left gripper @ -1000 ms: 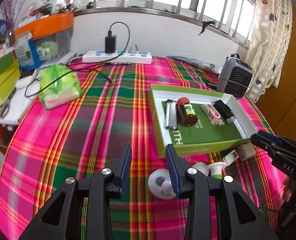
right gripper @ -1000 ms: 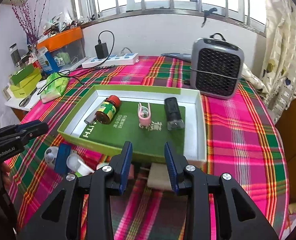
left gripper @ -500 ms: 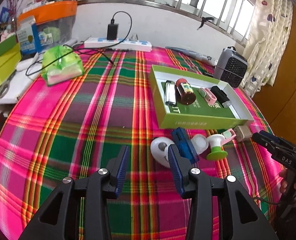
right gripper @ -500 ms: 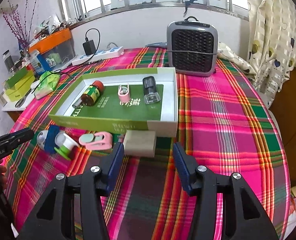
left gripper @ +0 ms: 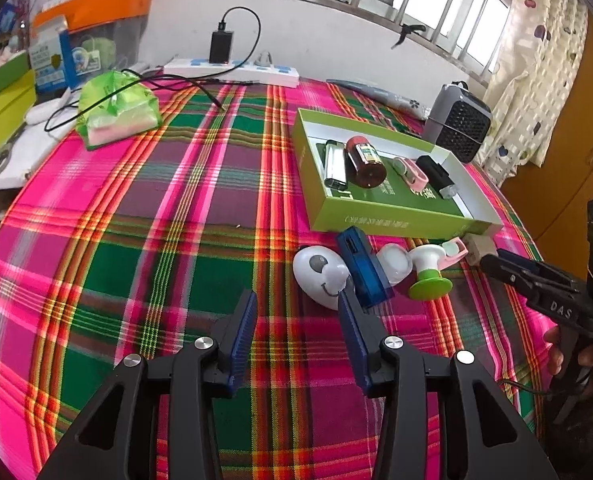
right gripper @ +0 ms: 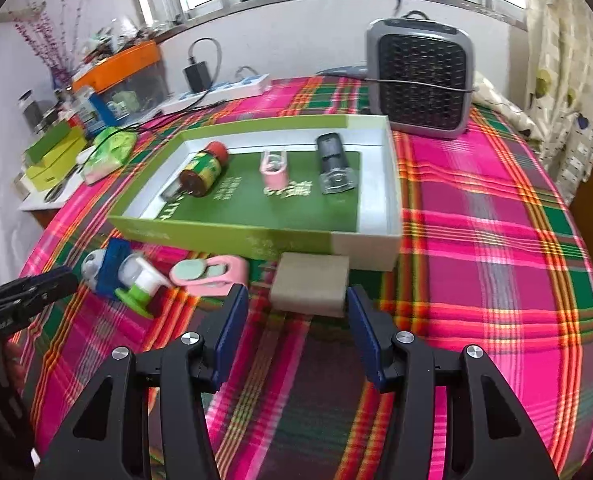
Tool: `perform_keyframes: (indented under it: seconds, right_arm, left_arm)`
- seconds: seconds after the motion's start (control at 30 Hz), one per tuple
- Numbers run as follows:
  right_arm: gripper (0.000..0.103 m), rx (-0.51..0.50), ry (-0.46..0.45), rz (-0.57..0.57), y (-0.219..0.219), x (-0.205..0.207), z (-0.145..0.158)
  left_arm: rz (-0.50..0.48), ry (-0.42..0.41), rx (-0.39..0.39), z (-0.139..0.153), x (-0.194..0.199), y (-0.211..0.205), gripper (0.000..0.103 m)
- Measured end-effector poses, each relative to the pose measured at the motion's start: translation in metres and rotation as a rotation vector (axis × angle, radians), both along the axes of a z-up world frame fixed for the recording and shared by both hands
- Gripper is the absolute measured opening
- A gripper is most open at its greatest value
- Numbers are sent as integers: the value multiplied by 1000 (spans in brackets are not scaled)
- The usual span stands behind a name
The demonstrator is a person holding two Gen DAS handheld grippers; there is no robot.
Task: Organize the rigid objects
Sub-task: 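Move the left gripper to the white face-shaped object while the right gripper approaches the white cube charger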
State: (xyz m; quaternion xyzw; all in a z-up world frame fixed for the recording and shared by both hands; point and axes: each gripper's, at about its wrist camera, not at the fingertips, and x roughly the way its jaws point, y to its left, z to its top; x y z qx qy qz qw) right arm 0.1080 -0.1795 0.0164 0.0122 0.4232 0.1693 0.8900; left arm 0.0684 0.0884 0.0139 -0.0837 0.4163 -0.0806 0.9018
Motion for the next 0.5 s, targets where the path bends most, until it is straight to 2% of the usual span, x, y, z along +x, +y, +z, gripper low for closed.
perform_keyframes:
  seconds: [0.4,0.5]
  right_arm:
    - [52,-7,15,163,22,-27,-1]
    - [52,-22,-12,177,24,-30,3]
  left_arm:
    - [-2,17,-7,-4,2,1,41]
    - [-4,19,-7,-5,2,1,41]
